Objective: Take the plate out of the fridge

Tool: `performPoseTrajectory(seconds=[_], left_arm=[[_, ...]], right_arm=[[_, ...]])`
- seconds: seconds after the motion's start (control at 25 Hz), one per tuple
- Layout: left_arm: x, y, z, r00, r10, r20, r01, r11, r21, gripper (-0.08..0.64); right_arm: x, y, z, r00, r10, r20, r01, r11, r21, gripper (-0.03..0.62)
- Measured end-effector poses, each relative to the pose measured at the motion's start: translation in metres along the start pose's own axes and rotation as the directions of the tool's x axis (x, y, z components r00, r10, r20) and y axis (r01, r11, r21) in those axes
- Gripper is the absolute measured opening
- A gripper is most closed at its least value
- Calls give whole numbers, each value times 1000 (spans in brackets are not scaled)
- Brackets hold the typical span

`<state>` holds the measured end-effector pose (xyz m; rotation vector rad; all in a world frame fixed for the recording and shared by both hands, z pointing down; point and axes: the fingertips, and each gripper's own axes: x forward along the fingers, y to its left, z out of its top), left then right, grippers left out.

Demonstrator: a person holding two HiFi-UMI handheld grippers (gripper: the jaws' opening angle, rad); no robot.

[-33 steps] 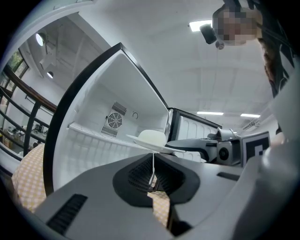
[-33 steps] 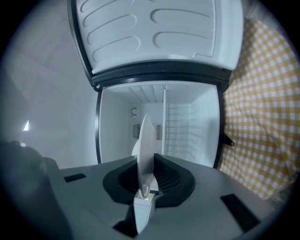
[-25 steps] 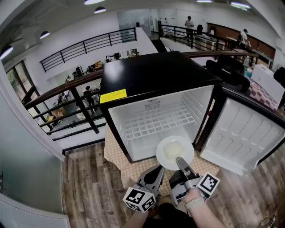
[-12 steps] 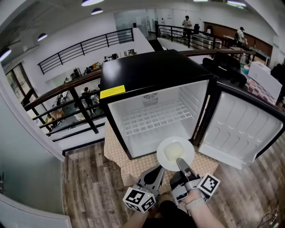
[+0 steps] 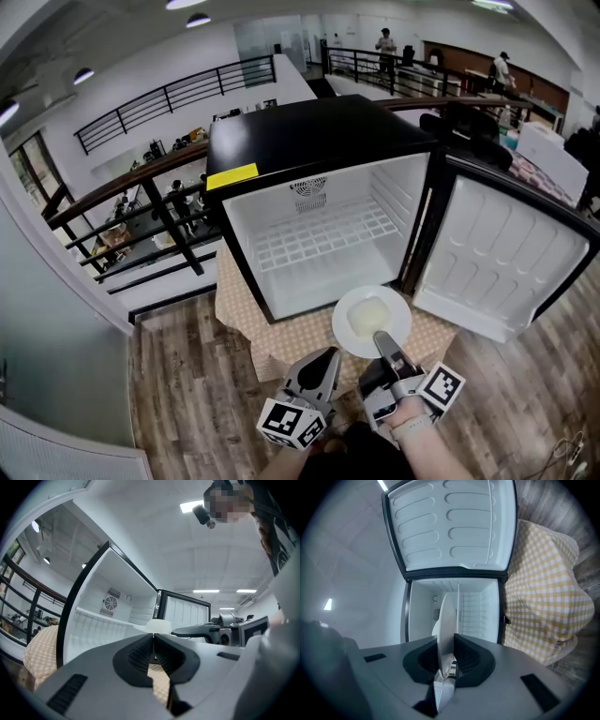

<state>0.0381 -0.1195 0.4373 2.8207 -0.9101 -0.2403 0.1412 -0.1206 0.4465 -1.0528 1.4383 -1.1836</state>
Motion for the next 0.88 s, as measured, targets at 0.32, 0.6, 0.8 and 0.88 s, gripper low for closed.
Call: performPoseTrajectory(seconds=[0.32,0.6,0.8,0.88], left_arm=[[-8,5,9,1000,29,11,-29,999,33,15],[-18,-12,10,996,85,24,-85,996,29,15],[-25,-40,0,997,83,10,-83,996,21,14],[-28,-49,-2,997,83,6,-83,996,20,15]], right_arm=[[-5,3,-5,999,20,-25,-19,1000,10,58],[-21,16,-5,996,41,-80,-41,999,7,60],[-46,15,-1,996,26,-86,-24,999,27,60],[-56,14,1,996,17,-86,-15,999,34,60]])
